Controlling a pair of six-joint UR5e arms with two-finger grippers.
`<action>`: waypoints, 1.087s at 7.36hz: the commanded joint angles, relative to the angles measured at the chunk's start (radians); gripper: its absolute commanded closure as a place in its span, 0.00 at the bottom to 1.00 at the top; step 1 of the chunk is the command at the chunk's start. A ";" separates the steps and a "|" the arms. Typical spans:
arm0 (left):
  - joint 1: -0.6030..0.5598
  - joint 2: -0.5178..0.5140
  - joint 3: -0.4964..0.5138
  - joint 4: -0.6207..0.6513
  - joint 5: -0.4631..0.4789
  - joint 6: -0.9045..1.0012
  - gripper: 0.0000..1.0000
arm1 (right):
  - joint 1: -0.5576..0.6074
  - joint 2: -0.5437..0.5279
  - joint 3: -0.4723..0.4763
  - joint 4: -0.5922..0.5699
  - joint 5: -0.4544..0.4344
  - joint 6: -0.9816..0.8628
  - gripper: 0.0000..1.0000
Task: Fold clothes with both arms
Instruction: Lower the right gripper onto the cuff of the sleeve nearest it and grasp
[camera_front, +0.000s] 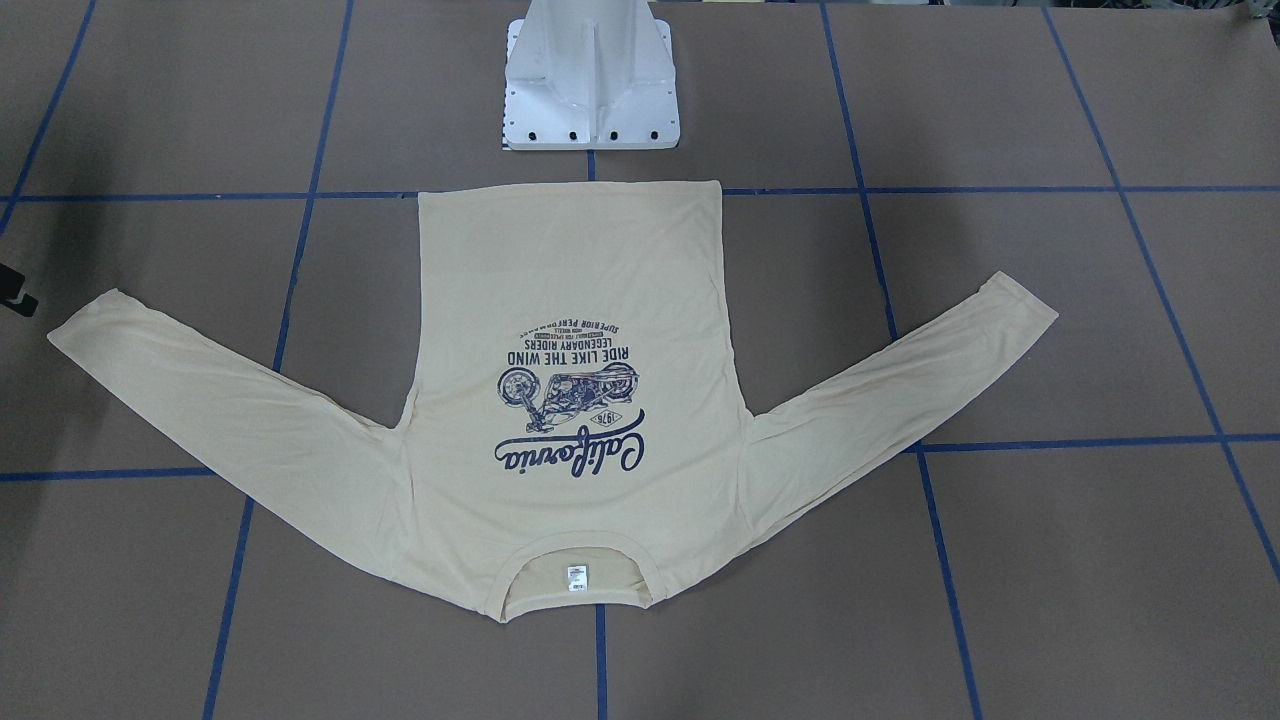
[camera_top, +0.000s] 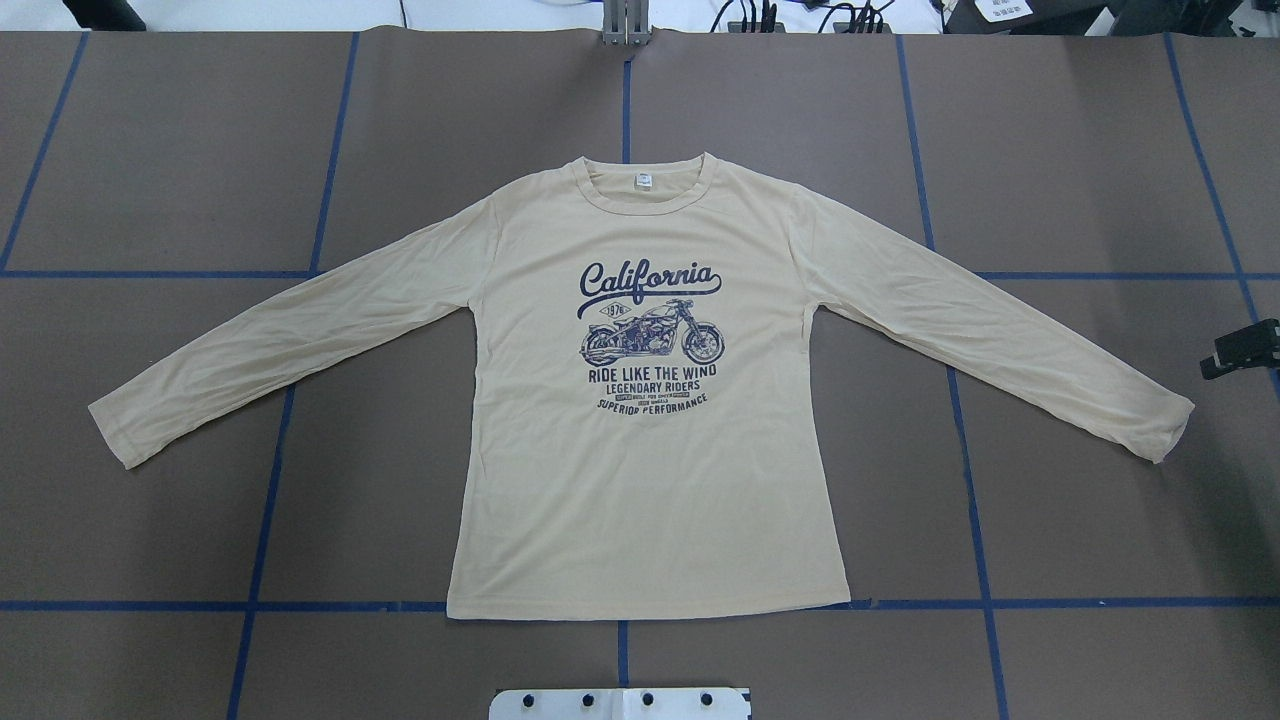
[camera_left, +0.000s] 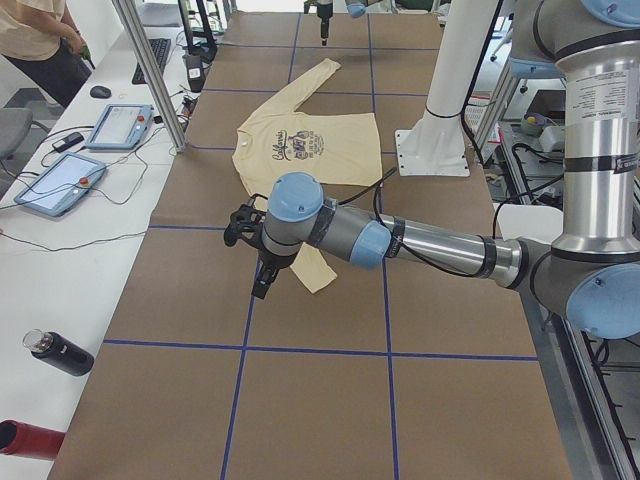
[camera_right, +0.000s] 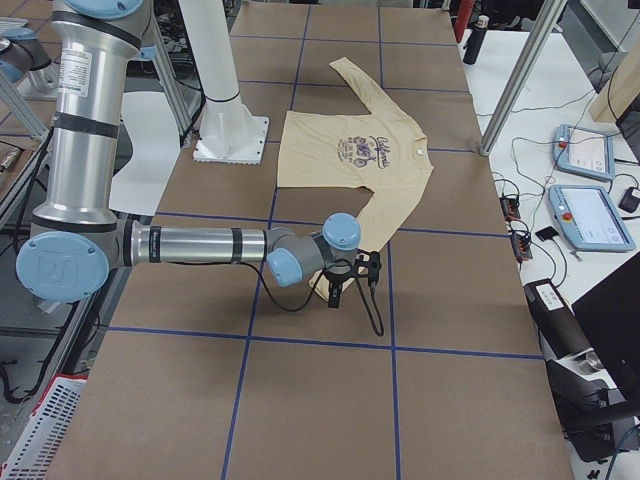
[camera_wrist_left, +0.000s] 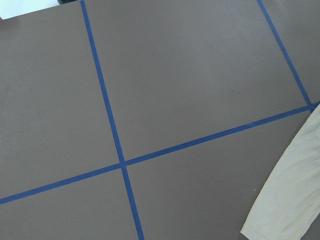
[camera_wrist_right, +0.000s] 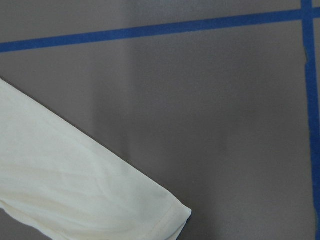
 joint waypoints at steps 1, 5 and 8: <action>0.001 0.000 -0.003 0.001 -0.007 -0.002 0.00 | -0.082 0.007 -0.073 0.166 -0.039 0.169 0.05; 0.001 0.000 -0.007 0.001 -0.008 0.000 0.00 | -0.086 0.065 -0.161 0.174 -0.062 0.172 0.11; 0.001 0.000 -0.012 0.003 -0.008 0.000 0.00 | -0.085 0.047 -0.148 0.173 -0.040 0.174 0.11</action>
